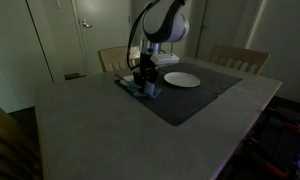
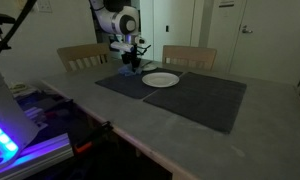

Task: Use the towel to wipe the plate

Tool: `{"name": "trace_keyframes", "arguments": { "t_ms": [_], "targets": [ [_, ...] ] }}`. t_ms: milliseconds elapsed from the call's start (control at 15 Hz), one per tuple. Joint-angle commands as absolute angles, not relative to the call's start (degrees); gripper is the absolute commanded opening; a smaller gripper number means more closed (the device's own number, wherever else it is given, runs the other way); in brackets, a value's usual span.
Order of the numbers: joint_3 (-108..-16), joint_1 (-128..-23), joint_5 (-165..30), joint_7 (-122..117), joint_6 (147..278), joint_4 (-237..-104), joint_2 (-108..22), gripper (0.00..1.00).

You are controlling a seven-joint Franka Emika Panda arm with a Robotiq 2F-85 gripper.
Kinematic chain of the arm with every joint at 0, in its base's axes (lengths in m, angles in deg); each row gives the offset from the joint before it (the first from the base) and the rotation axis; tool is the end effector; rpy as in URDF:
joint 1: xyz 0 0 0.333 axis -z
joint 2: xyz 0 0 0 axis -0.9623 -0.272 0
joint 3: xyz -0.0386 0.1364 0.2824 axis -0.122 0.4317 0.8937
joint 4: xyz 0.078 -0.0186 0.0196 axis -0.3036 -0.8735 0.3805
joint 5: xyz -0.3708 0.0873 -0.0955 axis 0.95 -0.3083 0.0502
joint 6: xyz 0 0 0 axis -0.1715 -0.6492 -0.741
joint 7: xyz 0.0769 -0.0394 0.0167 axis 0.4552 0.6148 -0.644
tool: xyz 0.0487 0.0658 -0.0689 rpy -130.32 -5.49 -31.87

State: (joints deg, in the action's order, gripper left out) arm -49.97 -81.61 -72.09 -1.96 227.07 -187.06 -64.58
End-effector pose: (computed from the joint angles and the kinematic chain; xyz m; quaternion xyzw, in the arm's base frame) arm 0.6106 0.1644 0.1561 -0.9966 -0.0598 -0.0145 0.0544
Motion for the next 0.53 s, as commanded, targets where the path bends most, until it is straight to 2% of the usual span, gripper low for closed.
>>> {"name": "trace_keyframes", "arguments": {
  "t_ms": [0, 200, 467],
  "targets": [
    [-50.26, -81.51, -71.82, -4.86, 226.92, -190.68, -60.46, 0.79],
    [-50.52, -81.38, -71.69, -5.63, 227.03, -192.14, -58.19, 0.98],
    [-51.04, -81.72, -71.13, -5.97, 225.49, -193.42, -55.55, 1.00]
  ]
}}
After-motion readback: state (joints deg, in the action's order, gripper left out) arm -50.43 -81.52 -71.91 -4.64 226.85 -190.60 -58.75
